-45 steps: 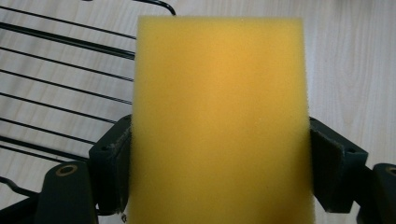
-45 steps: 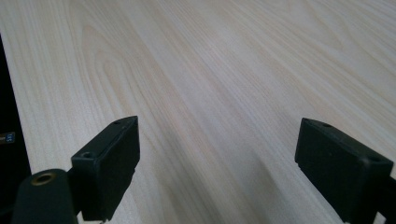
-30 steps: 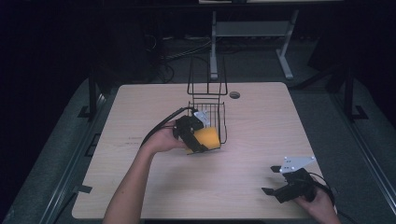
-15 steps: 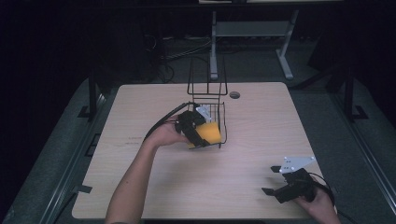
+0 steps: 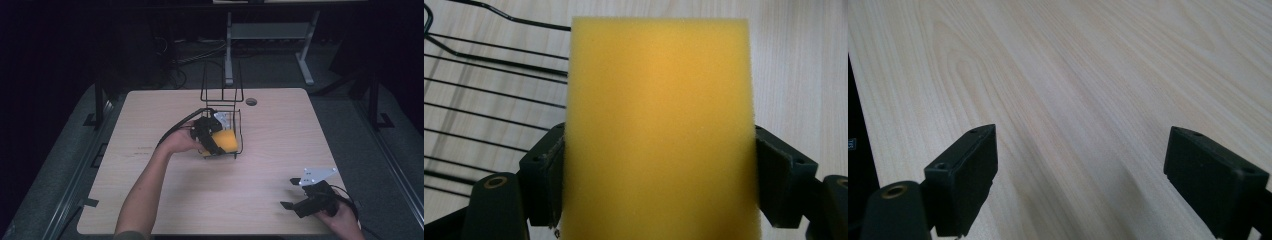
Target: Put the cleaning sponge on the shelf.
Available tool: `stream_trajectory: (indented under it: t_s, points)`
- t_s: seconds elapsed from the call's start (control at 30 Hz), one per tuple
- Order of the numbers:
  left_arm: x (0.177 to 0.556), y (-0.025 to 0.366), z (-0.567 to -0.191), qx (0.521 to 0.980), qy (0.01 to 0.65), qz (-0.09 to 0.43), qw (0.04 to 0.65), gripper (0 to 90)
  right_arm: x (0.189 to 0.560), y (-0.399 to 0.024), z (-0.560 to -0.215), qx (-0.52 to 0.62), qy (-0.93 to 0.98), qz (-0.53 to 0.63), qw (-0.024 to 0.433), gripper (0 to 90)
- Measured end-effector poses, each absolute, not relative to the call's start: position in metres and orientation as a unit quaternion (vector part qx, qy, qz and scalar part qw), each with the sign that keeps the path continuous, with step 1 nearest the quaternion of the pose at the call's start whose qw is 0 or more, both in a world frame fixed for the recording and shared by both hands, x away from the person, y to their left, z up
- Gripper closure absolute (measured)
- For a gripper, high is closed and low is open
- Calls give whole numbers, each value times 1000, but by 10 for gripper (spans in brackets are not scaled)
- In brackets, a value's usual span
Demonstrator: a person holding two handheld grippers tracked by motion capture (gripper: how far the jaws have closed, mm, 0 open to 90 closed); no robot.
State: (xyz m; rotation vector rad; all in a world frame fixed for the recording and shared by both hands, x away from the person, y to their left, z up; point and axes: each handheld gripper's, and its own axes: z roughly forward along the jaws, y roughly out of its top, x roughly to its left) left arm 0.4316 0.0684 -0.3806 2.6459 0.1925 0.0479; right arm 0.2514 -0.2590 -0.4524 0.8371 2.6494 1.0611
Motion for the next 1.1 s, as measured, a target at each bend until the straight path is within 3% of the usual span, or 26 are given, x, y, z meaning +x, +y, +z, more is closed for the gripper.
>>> stream_trajectory:
  t_s: [1.1]
  points:
    - [471,50,-387,968,75,11,238,218,253,-260,-456,280,890,349,84,137]
